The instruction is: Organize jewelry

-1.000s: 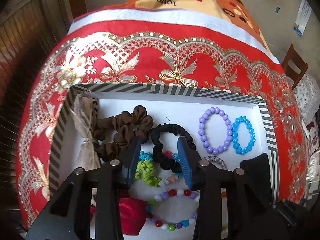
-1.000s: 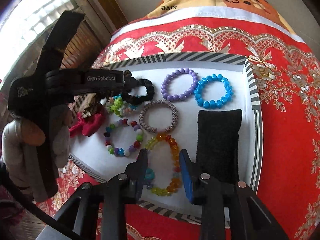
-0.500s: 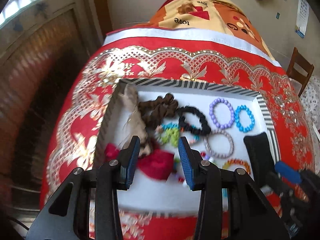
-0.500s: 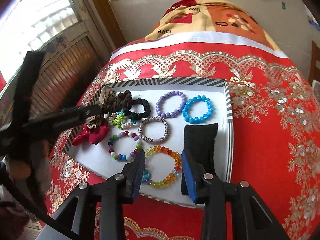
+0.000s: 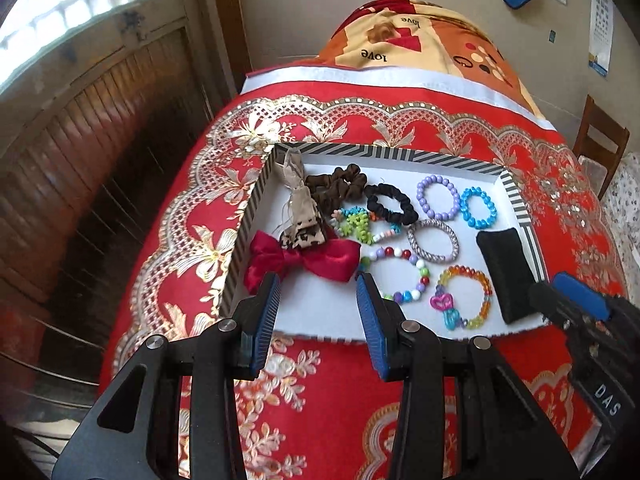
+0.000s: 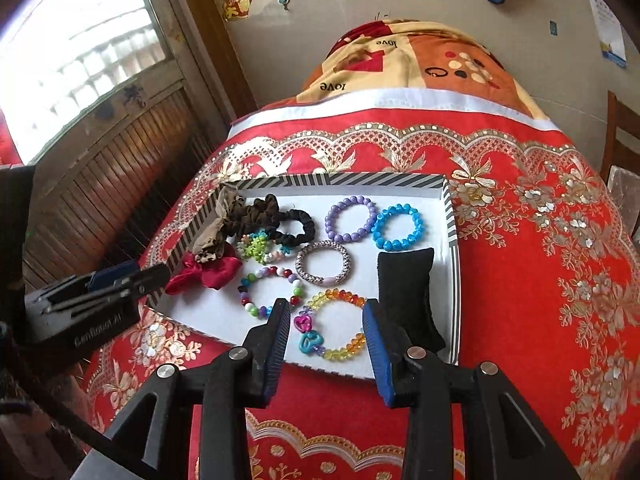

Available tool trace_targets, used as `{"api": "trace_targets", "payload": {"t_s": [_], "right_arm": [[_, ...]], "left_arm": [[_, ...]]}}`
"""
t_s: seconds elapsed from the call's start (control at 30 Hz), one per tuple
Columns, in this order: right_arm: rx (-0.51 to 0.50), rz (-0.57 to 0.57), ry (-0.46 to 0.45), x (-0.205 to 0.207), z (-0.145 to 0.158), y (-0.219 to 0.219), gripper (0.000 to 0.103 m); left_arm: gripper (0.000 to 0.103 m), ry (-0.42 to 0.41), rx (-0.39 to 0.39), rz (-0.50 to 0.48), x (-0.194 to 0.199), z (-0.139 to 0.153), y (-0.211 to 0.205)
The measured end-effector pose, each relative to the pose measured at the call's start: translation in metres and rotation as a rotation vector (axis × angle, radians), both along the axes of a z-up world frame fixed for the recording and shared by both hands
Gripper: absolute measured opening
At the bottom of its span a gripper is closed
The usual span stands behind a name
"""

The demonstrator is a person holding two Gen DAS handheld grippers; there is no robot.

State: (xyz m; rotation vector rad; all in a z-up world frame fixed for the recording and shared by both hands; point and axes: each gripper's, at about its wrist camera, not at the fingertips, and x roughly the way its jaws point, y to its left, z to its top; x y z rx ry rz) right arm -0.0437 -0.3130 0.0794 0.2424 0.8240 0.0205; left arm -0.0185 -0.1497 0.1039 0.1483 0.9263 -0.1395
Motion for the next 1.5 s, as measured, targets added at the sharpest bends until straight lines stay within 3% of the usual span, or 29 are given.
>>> {"api": "trace_targets", "payload": {"t_s": [0.23, 0.7, 1.1, 1.27, 1.5], "right_arm": [[-0.020, -0.017, -0.028, -0.017, 0.012, 0.007, 0.042], [-0.055, -0.022, -0.046, -0.043, 0.024, 0.018, 0.043], [-0.096, -0.037, -0.072, -0.052, 0.035, 0.026, 0.044], [-0.098, -0.042, -0.082, -0.054, 0.038, 0.027, 0.054], [-0.108, -0.037, -0.086, -0.054, 0.041, 0.031, 0.055]], "left_arm": [[0.039, -0.024, -0.011, 0.008, -0.024, 0.010, 0.004], [0.039, -0.076, 0.008, 0.025, -0.055, 0.021, 0.014], [0.039, -0.097, 0.038, 0.023, -0.063, 0.028, 0.014], [0.039, -0.102, 0.041, 0.021, -0.064, 0.031, 0.016], [0.039, -0.108, 0.036, 0.018, -0.063, 0.034, 0.017]]}}
